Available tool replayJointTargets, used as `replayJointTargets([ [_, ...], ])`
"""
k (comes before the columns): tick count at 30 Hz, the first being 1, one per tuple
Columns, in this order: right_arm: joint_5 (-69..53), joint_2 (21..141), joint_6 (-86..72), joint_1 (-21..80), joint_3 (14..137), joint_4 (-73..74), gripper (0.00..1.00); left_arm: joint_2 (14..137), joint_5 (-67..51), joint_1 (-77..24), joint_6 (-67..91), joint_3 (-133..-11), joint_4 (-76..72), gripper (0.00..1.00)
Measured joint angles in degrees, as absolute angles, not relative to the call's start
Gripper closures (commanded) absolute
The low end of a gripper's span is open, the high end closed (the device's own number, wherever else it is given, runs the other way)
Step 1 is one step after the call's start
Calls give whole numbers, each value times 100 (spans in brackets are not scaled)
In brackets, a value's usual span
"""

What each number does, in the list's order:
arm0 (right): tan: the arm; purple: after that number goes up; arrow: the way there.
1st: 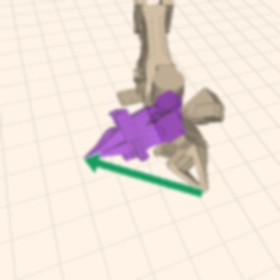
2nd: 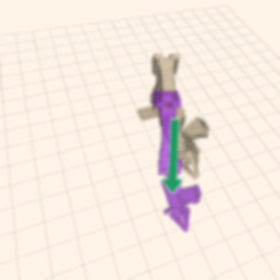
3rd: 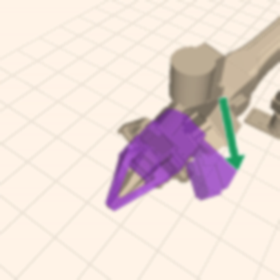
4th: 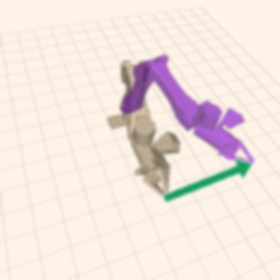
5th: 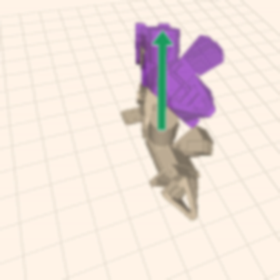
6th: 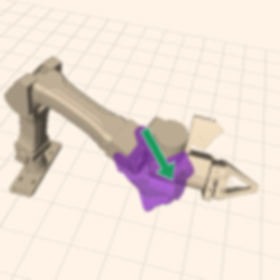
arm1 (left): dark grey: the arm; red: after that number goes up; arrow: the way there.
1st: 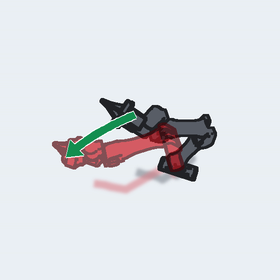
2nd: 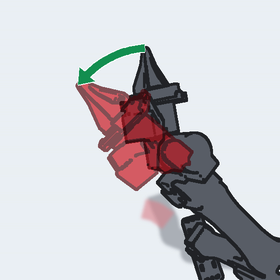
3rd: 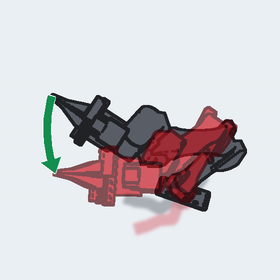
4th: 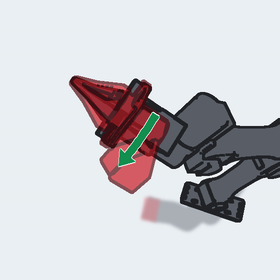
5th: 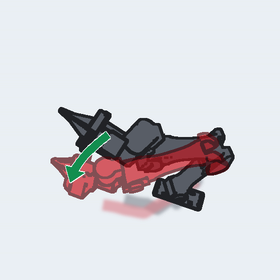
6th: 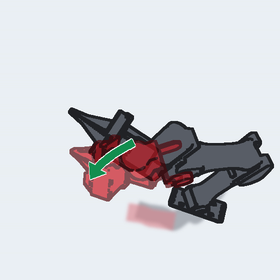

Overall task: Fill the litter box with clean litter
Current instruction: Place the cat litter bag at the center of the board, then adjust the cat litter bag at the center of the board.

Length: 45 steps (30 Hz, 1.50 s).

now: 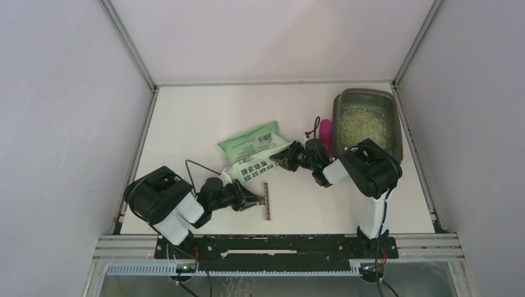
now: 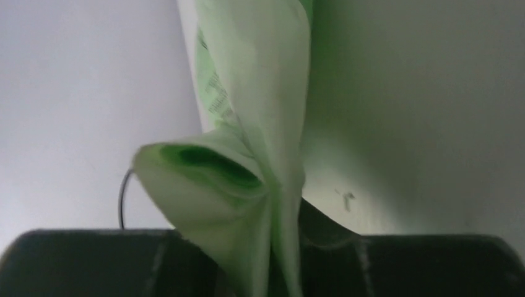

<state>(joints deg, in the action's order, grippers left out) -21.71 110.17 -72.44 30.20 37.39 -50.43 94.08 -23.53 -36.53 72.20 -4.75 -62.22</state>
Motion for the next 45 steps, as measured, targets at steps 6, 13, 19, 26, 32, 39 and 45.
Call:
replayJointTargets([
  [6,-2539,10641,-6713,3076,3168,-4320,51,8941,-2239,-3682,7378,-54,-6292,82],
  [13,-3026,9223,-5953,2987,2510,-3629,48,7467,-2112,-3846,7485,-49,-5907,81],
  [19,-3712,8381,-5815,3074,1879,-3898,48,5791,-2045,-4038,7227,-104,-4187,86],
  [26,-3841,7448,-5806,3671,1859,-4005,48,4652,-1964,-4049,6987,-272,-2720,88],
  [32,-3712,7616,-5822,4049,2064,-4042,48,4504,-1970,-4066,7008,-272,-2508,87],
  [39,-3487,8060,-5857,4257,2119,-4049,48,4185,-1975,-4075,7052,-272,-2515,86],
  [45,-3459,8493,-6014,4386,2246,-4392,51,4366,-2010,-4075,7063,-270,-2714,86],
])
